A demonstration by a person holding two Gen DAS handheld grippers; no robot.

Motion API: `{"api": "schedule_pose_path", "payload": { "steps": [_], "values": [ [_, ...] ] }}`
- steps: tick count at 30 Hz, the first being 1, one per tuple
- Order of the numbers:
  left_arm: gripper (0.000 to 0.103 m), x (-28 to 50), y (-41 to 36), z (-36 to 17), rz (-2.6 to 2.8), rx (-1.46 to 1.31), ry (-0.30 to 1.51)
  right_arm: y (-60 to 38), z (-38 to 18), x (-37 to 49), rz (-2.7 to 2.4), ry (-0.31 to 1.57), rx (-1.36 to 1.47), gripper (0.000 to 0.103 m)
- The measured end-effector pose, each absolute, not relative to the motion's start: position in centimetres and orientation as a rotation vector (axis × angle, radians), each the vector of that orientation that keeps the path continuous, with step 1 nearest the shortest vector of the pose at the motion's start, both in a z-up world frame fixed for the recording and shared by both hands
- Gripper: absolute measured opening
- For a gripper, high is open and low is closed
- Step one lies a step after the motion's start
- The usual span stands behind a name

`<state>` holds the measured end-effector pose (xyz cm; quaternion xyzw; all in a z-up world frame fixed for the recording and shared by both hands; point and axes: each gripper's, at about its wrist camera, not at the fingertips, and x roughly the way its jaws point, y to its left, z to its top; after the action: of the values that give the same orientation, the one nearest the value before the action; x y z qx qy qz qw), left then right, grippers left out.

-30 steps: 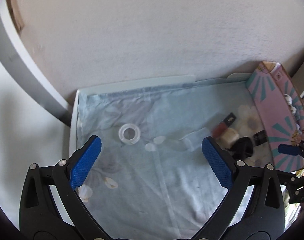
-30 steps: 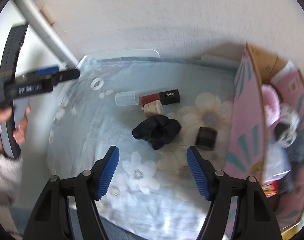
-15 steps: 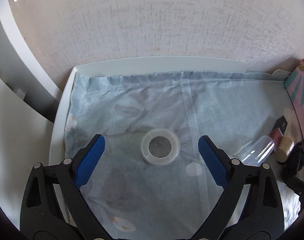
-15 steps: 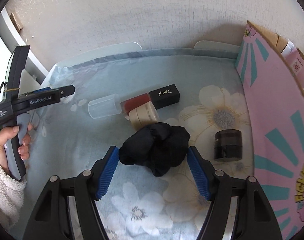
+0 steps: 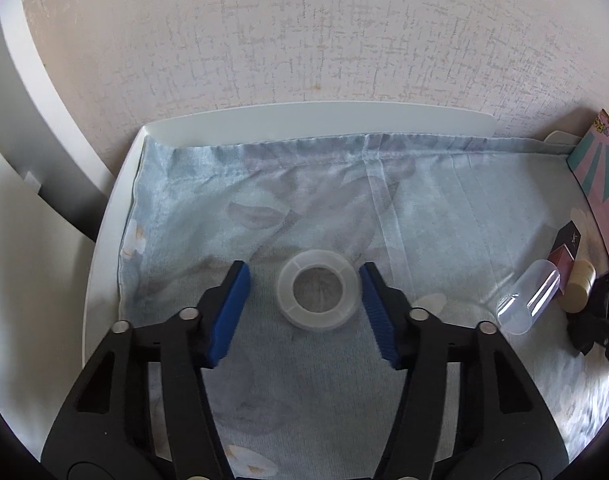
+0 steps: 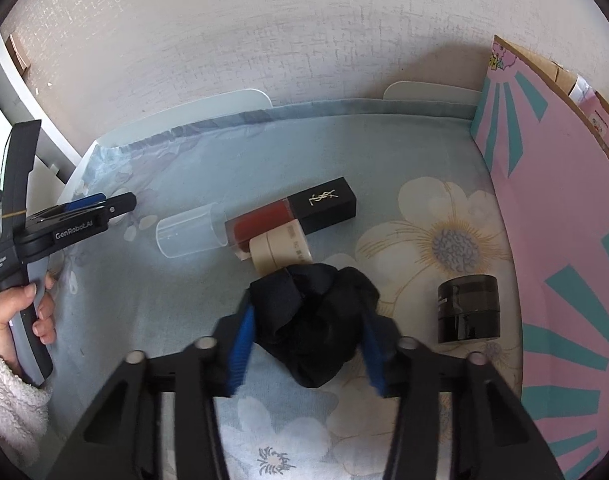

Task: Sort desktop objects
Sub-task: 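Grasp the clear tape roll with the left tool while the right tool grasps the black scrunchie, then carry the tape roll and black scrunchie into the cardboard box and release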

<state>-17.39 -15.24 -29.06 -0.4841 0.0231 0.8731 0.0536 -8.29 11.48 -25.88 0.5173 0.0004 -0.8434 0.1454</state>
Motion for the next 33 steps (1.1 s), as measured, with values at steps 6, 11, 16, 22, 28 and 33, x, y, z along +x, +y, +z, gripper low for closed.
{"api": "schedule_pose_path", "payload": {
  "steps": [6, 11, 16, 22, 28, 33],
  "values": [
    [0.040, -17.2, -15.7, -29.0, 2.643, -1.476, 0.020, 11.7, -25.6, -8.1, -2.448, 0.030, 1.487, 0.018],
    [0.040, -17.2, -16.9, -28.1, 2.649, -1.480, -0.003, 11.7, -25.1, -7.8, -2.460, 0.049, 1.482, 0.017],
    [0.040, -16.4, -16.6, -26.6, 2.658, -1.487, 0.023, 11.8, -24.2, -7.1, -2.477, 0.085, 1.473, 0.017],
    [0.040, -15.4, -15.6, -24.3, 2.606, -1.534, 0.005, 12.7, -22.3, -6.9, -2.441, 0.089, 1.519, 0.017],
    [0.040, -14.1, -13.3, -20.9, 2.578, -1.514, 0.101, 14.3, -20.8, -7.1, -2.335, 0.060, 1.595, 0.017],
    [0.040, -13.2, -12.2, -18.3, 2.557, -1.491, 0.132, 15.1, -19.6, -6.8, -2.241, 0.090, 1.606, 0.017]
  ]
}}
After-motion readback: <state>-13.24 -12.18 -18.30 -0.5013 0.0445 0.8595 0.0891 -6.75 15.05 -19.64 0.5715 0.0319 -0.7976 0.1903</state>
